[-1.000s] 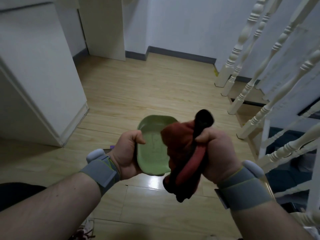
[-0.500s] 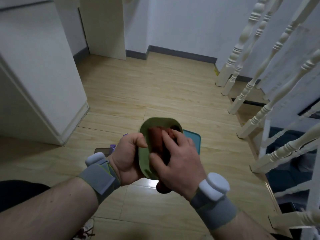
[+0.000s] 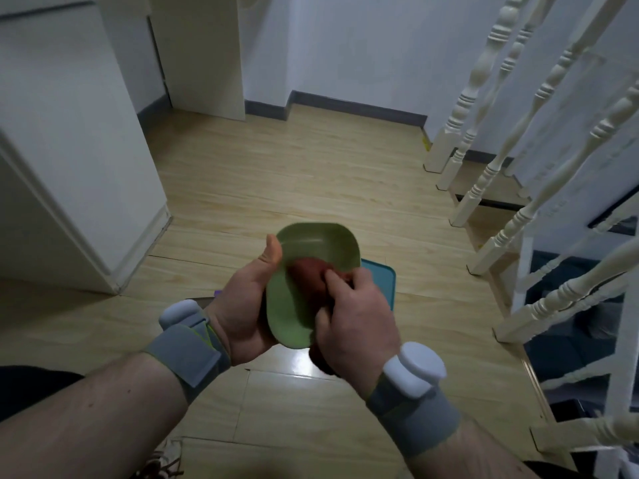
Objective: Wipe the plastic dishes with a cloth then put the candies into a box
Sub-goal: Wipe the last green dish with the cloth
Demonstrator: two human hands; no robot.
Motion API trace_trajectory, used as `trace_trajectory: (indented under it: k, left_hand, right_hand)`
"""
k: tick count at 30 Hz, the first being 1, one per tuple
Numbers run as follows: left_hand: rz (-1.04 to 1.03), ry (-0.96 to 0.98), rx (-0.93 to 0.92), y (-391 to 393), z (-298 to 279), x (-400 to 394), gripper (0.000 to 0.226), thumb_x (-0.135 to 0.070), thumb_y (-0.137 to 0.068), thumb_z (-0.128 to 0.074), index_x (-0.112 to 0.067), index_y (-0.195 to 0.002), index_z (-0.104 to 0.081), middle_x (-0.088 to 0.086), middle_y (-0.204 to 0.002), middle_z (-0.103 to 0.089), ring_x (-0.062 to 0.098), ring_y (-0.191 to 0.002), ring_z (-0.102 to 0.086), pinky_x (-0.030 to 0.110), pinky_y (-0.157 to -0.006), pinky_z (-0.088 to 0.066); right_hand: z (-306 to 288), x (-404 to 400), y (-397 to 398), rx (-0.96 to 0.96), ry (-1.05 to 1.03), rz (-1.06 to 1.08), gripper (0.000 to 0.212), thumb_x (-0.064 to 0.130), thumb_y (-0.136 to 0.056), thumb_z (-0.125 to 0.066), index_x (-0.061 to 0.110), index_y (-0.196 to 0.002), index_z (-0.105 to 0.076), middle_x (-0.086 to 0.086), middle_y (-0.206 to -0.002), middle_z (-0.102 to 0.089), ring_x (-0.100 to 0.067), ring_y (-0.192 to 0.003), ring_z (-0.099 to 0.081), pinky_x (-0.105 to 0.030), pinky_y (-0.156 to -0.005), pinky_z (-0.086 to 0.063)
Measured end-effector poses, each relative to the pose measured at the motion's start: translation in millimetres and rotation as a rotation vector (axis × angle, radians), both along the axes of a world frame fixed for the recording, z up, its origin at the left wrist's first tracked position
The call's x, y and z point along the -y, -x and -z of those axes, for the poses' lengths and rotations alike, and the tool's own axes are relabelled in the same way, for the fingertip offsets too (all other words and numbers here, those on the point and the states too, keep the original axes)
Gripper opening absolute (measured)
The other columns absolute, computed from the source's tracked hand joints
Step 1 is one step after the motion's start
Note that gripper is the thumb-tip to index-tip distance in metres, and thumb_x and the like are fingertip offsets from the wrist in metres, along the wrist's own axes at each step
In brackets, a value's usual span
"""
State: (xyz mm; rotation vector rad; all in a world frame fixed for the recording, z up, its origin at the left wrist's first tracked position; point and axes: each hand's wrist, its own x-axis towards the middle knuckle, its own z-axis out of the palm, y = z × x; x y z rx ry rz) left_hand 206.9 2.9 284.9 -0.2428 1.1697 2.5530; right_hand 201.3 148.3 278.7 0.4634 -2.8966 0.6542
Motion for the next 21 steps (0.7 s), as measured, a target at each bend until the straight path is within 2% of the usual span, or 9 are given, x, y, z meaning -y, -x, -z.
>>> trace_trajectory:
  k: [4,5,9,11,14,15,19,21]
  left_hand:
    - [-0.013,0.045,-0.018,1,4,6,0.077,-0.066,-0.085,-0.042,-0.003,-0.122,-0.063,0.023,-0.134,-0.054,0.035,-0.121,-0.055,0.049,-0.108,-0.039]
    - [-0.016,0.041,-0.013,-1,6,7,0.075,-0.066,-0.085,-0.042,-0.003,-0.121,-0.065,0.022,-0.133,-0.056,0.034,-0.120,-0.056,0.048,-0.107,-0.041]
    - [0.009,0.037,0.002,-1,6,-4,0.066,-0.062,-0.082,-0.037,-0.013,-0.106,-0.075,0.016,-0.123,-0.067,0.028,-0.112,-0.065,0.042,-0.097,-0.051]
    - [-0.002,0.046,0.016,2,6,-6,0.067,-0.063,-0.082,-0.038,-0.012,-0.108,-0.074,0.017,-0.124,-0.066,0.029,-0.115,-0.063,0.043,-0.100,-0.049]
    - [-0.016,0.019,0.020,4,10,-3,0.075,-0.066,-0.084,-0.040,-0.006,-0.118,-0.068,0.020,-0.125,-0.063,0.033,-0.116,-0.060,0.044,-0.103,-0.047]
    - [-0.008,0.013,0.018,3,11,-2,0.077,-0.068,-0.083,-0.041,-0.006,-0.121,-0.066,0.019,-0.126,-0.061,0.032,-0.117,-0.059,0.044,-0.102,-0.046]
    - [0.058,0.040,-0.006,-2,15,-10,0.075,-0.072,-0.074,-0.046,-0.015,-0.115,-0.072,0.013,-0.128,-0.064,0.027,-0.116,-0.062,0.040,-0.097,-0.052]
    - [0.116,0.085,-0.056,-4,16,-14,0.083,-0.074,-0.067,-0.061,-0.018,-0.128,-0.063,0.011,-0.133,-0.061,0.028,-0.123,-0.058,0.041,-0.101,-0.049]
  right_hand:
    - [1,13,-22,0.083,0.163,-0.332,0.042,0.025,-0.078,-0.054,0.022,-0.119,-0.065,-0.005,-0.106,-0.055,-0.025,-0.086,-0.058,-0.033,-0.075,-0.052]
    - [1,12,-20,0.091,0.152,-0.330,0.042,0.026,-0.080,-0.054,0.024,-0.120,-0.064,-0.005,-0.107,-0.055,-0.025,-0.087,-0.058,-0.033,-0.076,-0.052]
    - [4,-2,9,0.110,0.031,0.058,0.039,0.033,-0.090,-0.050,0.032,-0.128,-0.058,-0.005,-0.109,-0.048,-0.026,-0.096,-0.055,-0.030,-0.083,-0.047]
    - [3,4,5,0.093,0.075,0.041,0.036,0.033,-0.088,-0.050,0.031,-0.123,-0.060,-0.004,-0.106,-0.050,-0.026,-0.092,-0.056,-0.031,-0.079,-0.049]
    - [5,17,-16,0.089,0.135,-0.214,0.035,0.034,-0.082,-0.052,0.031,-0.114,-0.066,-0.002,-0.099,-0.057,-0.025,-0.081,-0.059,-0.034,-0.069,-0.052]
    - [4,17,-17,0.107,0.145,-0.235,0.034,0.033,-0.082,-0.054,0.031,-0.113,-0.066,-0.001,-0.098,-0.059,-0.024,-0.081,-0.059,-0.034,-0.070,-0.052]
    - [2,-5,12,0.134,0.223,0.057,0.036,0.027,-0.082,-0.060,0.032,-0.117,-0.055,-0.002,-0.102,-0.067,-0.027,-0.095,-0.062,-0.033,-0.082,-0.050]
    - [4,-7,19,0.126,0.275,0.162,0.045,0.026,-0.083,-0.060,0.038,-0.126,-0.050,-0.003,-0.108,-0.066,-0.026,-0.101,-0.059,-0.030,-0.087,-0.047]
